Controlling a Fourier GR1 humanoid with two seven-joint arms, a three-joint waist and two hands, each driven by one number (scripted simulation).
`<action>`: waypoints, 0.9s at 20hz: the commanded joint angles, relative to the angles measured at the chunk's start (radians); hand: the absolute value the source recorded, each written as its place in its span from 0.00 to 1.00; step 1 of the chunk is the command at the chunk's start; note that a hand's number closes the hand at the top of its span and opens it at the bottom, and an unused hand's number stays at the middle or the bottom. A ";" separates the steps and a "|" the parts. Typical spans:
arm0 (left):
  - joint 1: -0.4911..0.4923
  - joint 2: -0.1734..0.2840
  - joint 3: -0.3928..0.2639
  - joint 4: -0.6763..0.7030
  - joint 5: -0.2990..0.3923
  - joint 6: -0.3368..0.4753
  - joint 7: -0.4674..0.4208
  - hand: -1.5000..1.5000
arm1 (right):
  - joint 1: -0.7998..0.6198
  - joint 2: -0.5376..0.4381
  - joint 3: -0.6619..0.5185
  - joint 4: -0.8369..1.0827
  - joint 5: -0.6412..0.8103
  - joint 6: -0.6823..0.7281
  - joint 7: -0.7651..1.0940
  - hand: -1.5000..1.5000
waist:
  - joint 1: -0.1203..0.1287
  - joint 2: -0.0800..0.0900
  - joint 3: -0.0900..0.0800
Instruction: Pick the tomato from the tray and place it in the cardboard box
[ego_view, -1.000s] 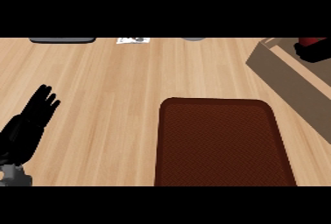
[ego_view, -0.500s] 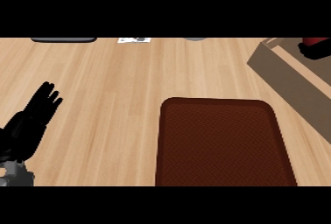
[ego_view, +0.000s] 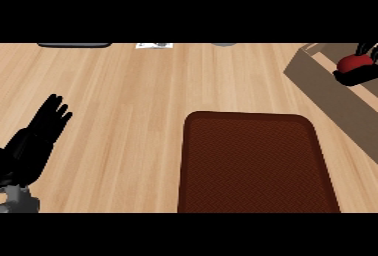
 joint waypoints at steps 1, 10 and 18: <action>-0.029 0.006 -0.001 0.017 -0.008 0.005 0.006 0.50 | 0.010 -0.019 -0.052 0.138 -0.020 -0.015 0.042 0.00 | 0.000 0.003 0.000; 0.011 0.037 0.039 0.004 0.016 -0.025 0.000 0.50 | -0.026 -0.035 -0.117 0.239 -0.150 -0.109 -0.210 0.00 | 0.004 -0.001 0.001; -0.006 0.047 0.055 0.023 0.039 -0.029 0.024 0.50 | -0.041 -0.065 -0.380 0.161 -0.450 -0.105 -0.239 0.00 | -0.025 -0.011 0.000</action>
